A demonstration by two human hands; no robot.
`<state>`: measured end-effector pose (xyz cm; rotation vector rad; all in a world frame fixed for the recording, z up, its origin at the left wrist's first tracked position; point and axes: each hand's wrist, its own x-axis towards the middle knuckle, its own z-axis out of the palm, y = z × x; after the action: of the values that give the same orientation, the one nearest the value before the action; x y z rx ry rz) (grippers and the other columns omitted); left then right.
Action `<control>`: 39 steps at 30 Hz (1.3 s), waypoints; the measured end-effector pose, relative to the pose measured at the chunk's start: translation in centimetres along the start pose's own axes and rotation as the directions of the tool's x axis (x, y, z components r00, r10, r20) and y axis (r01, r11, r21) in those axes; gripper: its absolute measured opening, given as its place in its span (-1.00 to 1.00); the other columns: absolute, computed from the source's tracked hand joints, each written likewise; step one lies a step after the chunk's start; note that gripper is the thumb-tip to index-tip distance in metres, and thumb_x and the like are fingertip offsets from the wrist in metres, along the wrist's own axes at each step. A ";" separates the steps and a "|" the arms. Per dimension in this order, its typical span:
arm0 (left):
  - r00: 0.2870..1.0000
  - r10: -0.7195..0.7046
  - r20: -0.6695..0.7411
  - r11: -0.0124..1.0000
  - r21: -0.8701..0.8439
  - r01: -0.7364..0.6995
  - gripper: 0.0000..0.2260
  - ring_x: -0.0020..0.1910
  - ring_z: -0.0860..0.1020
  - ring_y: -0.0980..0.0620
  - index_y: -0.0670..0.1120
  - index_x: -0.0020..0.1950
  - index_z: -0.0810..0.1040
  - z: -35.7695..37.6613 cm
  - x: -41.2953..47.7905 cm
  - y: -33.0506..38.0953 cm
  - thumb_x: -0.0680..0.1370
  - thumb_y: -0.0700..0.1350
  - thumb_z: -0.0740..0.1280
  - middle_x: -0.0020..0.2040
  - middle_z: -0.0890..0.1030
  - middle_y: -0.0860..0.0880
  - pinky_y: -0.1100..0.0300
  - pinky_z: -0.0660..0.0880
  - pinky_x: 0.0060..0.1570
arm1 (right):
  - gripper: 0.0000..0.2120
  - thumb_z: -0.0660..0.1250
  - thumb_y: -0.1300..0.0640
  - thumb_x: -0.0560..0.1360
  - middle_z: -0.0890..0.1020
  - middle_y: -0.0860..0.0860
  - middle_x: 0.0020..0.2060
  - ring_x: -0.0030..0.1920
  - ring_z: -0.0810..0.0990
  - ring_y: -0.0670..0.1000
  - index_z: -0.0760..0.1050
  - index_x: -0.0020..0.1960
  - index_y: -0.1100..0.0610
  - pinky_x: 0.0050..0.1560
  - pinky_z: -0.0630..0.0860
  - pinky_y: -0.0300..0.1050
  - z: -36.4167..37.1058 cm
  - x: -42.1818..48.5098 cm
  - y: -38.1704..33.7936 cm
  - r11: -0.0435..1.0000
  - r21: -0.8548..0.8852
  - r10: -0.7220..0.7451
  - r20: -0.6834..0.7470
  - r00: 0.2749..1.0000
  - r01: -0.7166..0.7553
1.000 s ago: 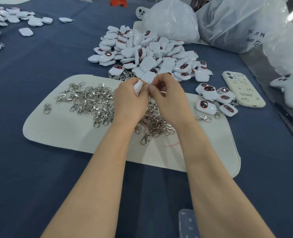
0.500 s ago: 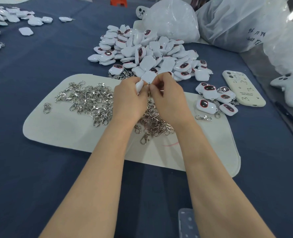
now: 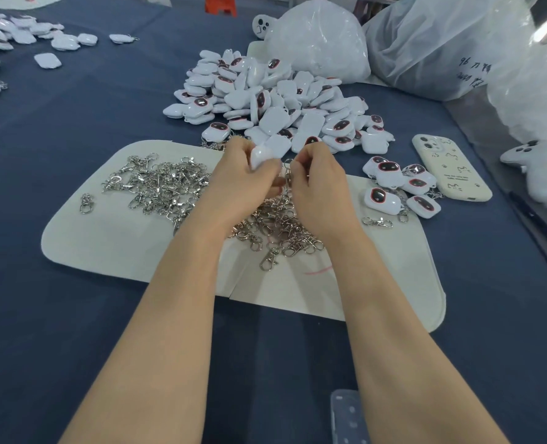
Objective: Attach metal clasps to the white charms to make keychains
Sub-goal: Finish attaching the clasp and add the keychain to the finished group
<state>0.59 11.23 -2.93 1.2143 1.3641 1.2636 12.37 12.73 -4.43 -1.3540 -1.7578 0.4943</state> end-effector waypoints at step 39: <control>0.997 0.080 0.011 0.965 0.250 -0.080 -0.89 -0.42 0.50 0.14 0.03 0.02 0.43 0.0 0.3 -1.5 0.51 -0.12 0.24 -0.19 0.56 0.06 0.21 0.43 -0.37 | -0.87 0.14 0.35 0.56 0.42 0.06 -0.13 -0.16 0.34 0.01 0.29 -0.06 0.14 -0.25 0.13 -0.26 0.1 -0.3 0.0 0.993 -0.067 -0.086 0.119 0.989 0.095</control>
<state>0.40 11.51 -4.42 1.4552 1.5218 1.1701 12.28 12.46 -4.56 -1.3108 -1.9394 0.4710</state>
